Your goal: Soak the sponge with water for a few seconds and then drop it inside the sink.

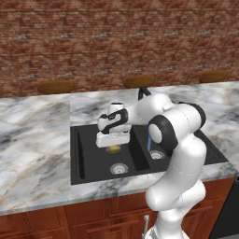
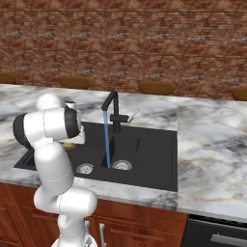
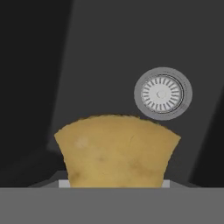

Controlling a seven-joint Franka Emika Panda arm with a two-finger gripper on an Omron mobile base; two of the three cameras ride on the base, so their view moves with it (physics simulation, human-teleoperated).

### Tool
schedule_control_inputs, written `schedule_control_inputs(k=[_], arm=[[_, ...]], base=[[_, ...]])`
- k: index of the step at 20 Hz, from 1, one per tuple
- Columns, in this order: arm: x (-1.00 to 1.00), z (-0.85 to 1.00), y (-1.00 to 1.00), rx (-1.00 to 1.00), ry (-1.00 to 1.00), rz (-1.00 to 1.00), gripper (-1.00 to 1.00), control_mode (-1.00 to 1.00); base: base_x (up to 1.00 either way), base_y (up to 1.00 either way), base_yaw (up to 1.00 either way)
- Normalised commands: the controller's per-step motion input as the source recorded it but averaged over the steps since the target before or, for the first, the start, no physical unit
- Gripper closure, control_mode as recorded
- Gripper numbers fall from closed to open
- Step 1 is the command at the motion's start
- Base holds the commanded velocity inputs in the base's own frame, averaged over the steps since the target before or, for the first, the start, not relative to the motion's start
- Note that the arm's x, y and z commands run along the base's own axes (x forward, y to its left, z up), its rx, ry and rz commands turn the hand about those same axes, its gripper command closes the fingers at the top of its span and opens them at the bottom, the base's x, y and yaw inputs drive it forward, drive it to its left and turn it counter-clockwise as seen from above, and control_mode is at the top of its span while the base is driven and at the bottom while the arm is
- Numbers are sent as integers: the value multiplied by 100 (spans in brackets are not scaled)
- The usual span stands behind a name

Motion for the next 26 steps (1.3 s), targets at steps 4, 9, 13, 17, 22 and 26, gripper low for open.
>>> schedule_control_inputs(k=[4,9,13,17,22,26], arm=[[6,-14,7,-5,-2,3,100,-100],[7,-22,1,-1,0,2,100,-100],[21,-36,1,0,0,0,100,-100],[26,-32,0,0,0,1,100,-100],[32,-16,0,0,0,0,100,-100],[32,-2,4,0,0,0,100,-100]], base=[[0,0,0],[0,0,0],[0,0,0],[0,0,0],[0,0,0],[0,0,0]])
